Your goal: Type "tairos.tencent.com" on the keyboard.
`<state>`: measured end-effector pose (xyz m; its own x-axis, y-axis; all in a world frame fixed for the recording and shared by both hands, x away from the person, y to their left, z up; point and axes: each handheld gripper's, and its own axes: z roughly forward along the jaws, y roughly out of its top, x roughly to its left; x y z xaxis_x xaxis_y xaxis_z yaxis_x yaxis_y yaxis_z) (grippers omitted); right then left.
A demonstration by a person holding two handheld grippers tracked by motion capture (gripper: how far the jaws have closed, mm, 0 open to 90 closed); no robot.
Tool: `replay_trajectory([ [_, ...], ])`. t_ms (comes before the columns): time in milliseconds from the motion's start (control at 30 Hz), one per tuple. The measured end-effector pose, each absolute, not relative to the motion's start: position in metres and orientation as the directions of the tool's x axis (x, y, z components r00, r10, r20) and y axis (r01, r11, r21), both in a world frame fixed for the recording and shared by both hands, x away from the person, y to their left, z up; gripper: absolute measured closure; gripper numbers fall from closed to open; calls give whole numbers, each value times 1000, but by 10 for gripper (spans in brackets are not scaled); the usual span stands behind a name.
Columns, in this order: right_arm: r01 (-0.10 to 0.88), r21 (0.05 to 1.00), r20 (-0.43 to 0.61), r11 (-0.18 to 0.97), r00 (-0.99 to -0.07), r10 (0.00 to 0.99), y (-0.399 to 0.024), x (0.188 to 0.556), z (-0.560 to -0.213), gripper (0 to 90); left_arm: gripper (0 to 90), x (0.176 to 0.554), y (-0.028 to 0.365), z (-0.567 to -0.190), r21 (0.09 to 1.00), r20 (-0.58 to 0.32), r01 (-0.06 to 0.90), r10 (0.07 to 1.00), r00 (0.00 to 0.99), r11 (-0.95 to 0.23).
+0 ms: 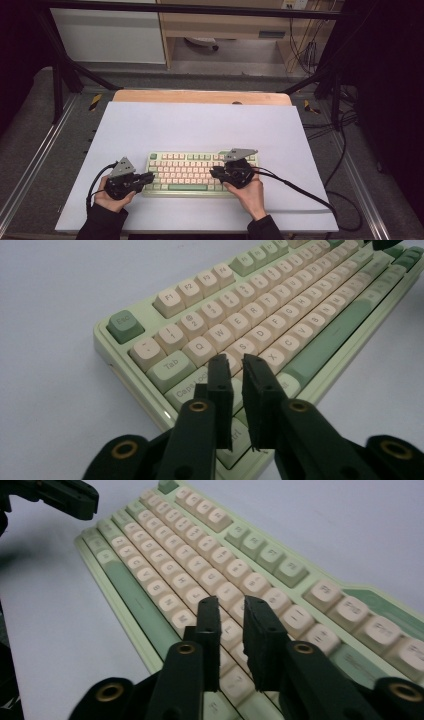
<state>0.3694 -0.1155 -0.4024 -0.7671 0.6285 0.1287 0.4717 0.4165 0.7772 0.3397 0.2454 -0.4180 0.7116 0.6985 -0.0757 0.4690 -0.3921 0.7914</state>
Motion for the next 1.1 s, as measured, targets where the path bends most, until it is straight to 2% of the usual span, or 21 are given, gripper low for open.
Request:
replay_trajectory([
  [200, 476, 793, 115, 381, -730, 674, -143, 368, -401, 433, 613, 339, 248, -418, 789, -71, 465, 693, 718, -402],
  [300, 475, 795, 100, 377, -716, 691, -157, 367, -401, 327, 508, 339, 251, -418, 781, -66, 469, 692, 719, -413],
  [533, 500, 795, 137, 343, -698, 703, -188, 362, -406, 146, 269, 336, 257, -423, 766, -53, 474, 693, 719, -434],
  [667, 509, 789, 140, 345, -695, 705, -202, 358, -413, 87, 150, 334, 259, -427, 760, -48, 474, 690, 722, -444],
  [800, 526, 784, 157, 330, -682, 715, -215, 354, -422, 39, 89, 334, 262, -430, 755, -54, 483, 692, 720, -444],
  [1100, 556, 776, 193, 300, -661, 725, -241, 347, -436, 10, 74, 333, 269, -435, 759, -61, 484, 693, 718, -435],
])
